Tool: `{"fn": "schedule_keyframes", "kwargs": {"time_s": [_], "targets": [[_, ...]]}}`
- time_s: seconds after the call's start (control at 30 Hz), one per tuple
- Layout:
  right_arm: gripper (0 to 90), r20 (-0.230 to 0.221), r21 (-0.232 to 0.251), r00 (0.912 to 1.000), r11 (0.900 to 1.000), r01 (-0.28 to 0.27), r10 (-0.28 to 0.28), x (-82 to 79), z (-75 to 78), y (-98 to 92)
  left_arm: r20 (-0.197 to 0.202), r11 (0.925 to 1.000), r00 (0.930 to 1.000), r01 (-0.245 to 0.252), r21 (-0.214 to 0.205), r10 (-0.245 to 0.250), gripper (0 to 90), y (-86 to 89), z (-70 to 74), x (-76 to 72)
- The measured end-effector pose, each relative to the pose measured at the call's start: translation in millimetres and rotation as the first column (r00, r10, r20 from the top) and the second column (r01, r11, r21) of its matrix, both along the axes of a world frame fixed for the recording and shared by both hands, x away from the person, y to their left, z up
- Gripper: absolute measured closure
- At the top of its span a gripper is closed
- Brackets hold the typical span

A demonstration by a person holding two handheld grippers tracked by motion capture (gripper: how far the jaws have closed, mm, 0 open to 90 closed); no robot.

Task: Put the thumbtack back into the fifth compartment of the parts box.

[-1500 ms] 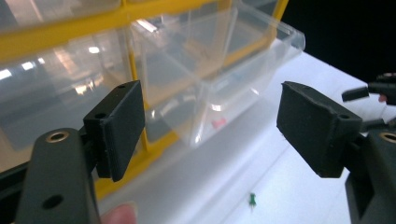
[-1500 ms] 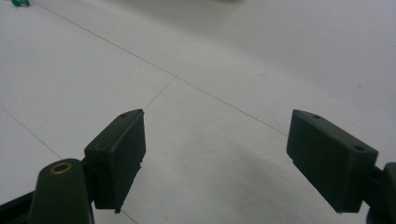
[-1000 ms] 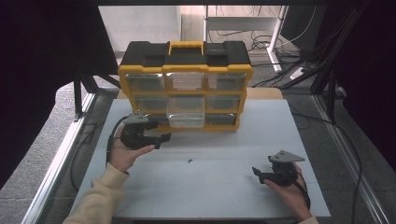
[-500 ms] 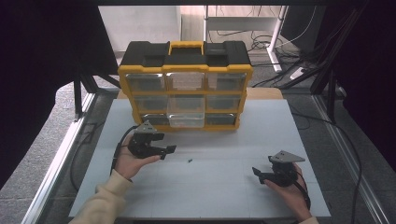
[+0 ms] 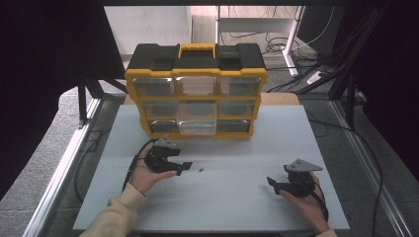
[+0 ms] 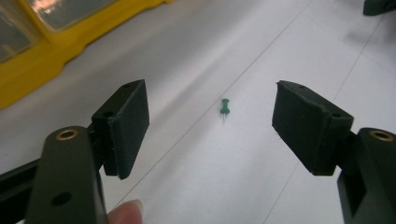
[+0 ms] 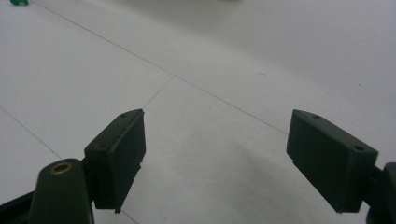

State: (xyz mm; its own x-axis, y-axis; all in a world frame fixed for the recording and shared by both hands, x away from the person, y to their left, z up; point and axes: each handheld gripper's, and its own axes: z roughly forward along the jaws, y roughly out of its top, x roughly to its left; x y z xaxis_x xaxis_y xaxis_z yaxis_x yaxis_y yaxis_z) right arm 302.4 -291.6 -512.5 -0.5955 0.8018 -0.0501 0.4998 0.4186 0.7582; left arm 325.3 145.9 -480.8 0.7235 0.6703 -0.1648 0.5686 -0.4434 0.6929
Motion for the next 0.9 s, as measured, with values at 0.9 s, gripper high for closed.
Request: {"fn": "schedule_keyframes", "kwargs": {"time_s": [0.9], "targets": [[20.1,-0.005,0.001,1.0000,1.0000,-0.004,0.004,0.3,-0.7,0.0,-0.075,0.9963,0.9955,0.063,0.058,-0.058,29.1,-39.0,-29.6,18.8]]}}
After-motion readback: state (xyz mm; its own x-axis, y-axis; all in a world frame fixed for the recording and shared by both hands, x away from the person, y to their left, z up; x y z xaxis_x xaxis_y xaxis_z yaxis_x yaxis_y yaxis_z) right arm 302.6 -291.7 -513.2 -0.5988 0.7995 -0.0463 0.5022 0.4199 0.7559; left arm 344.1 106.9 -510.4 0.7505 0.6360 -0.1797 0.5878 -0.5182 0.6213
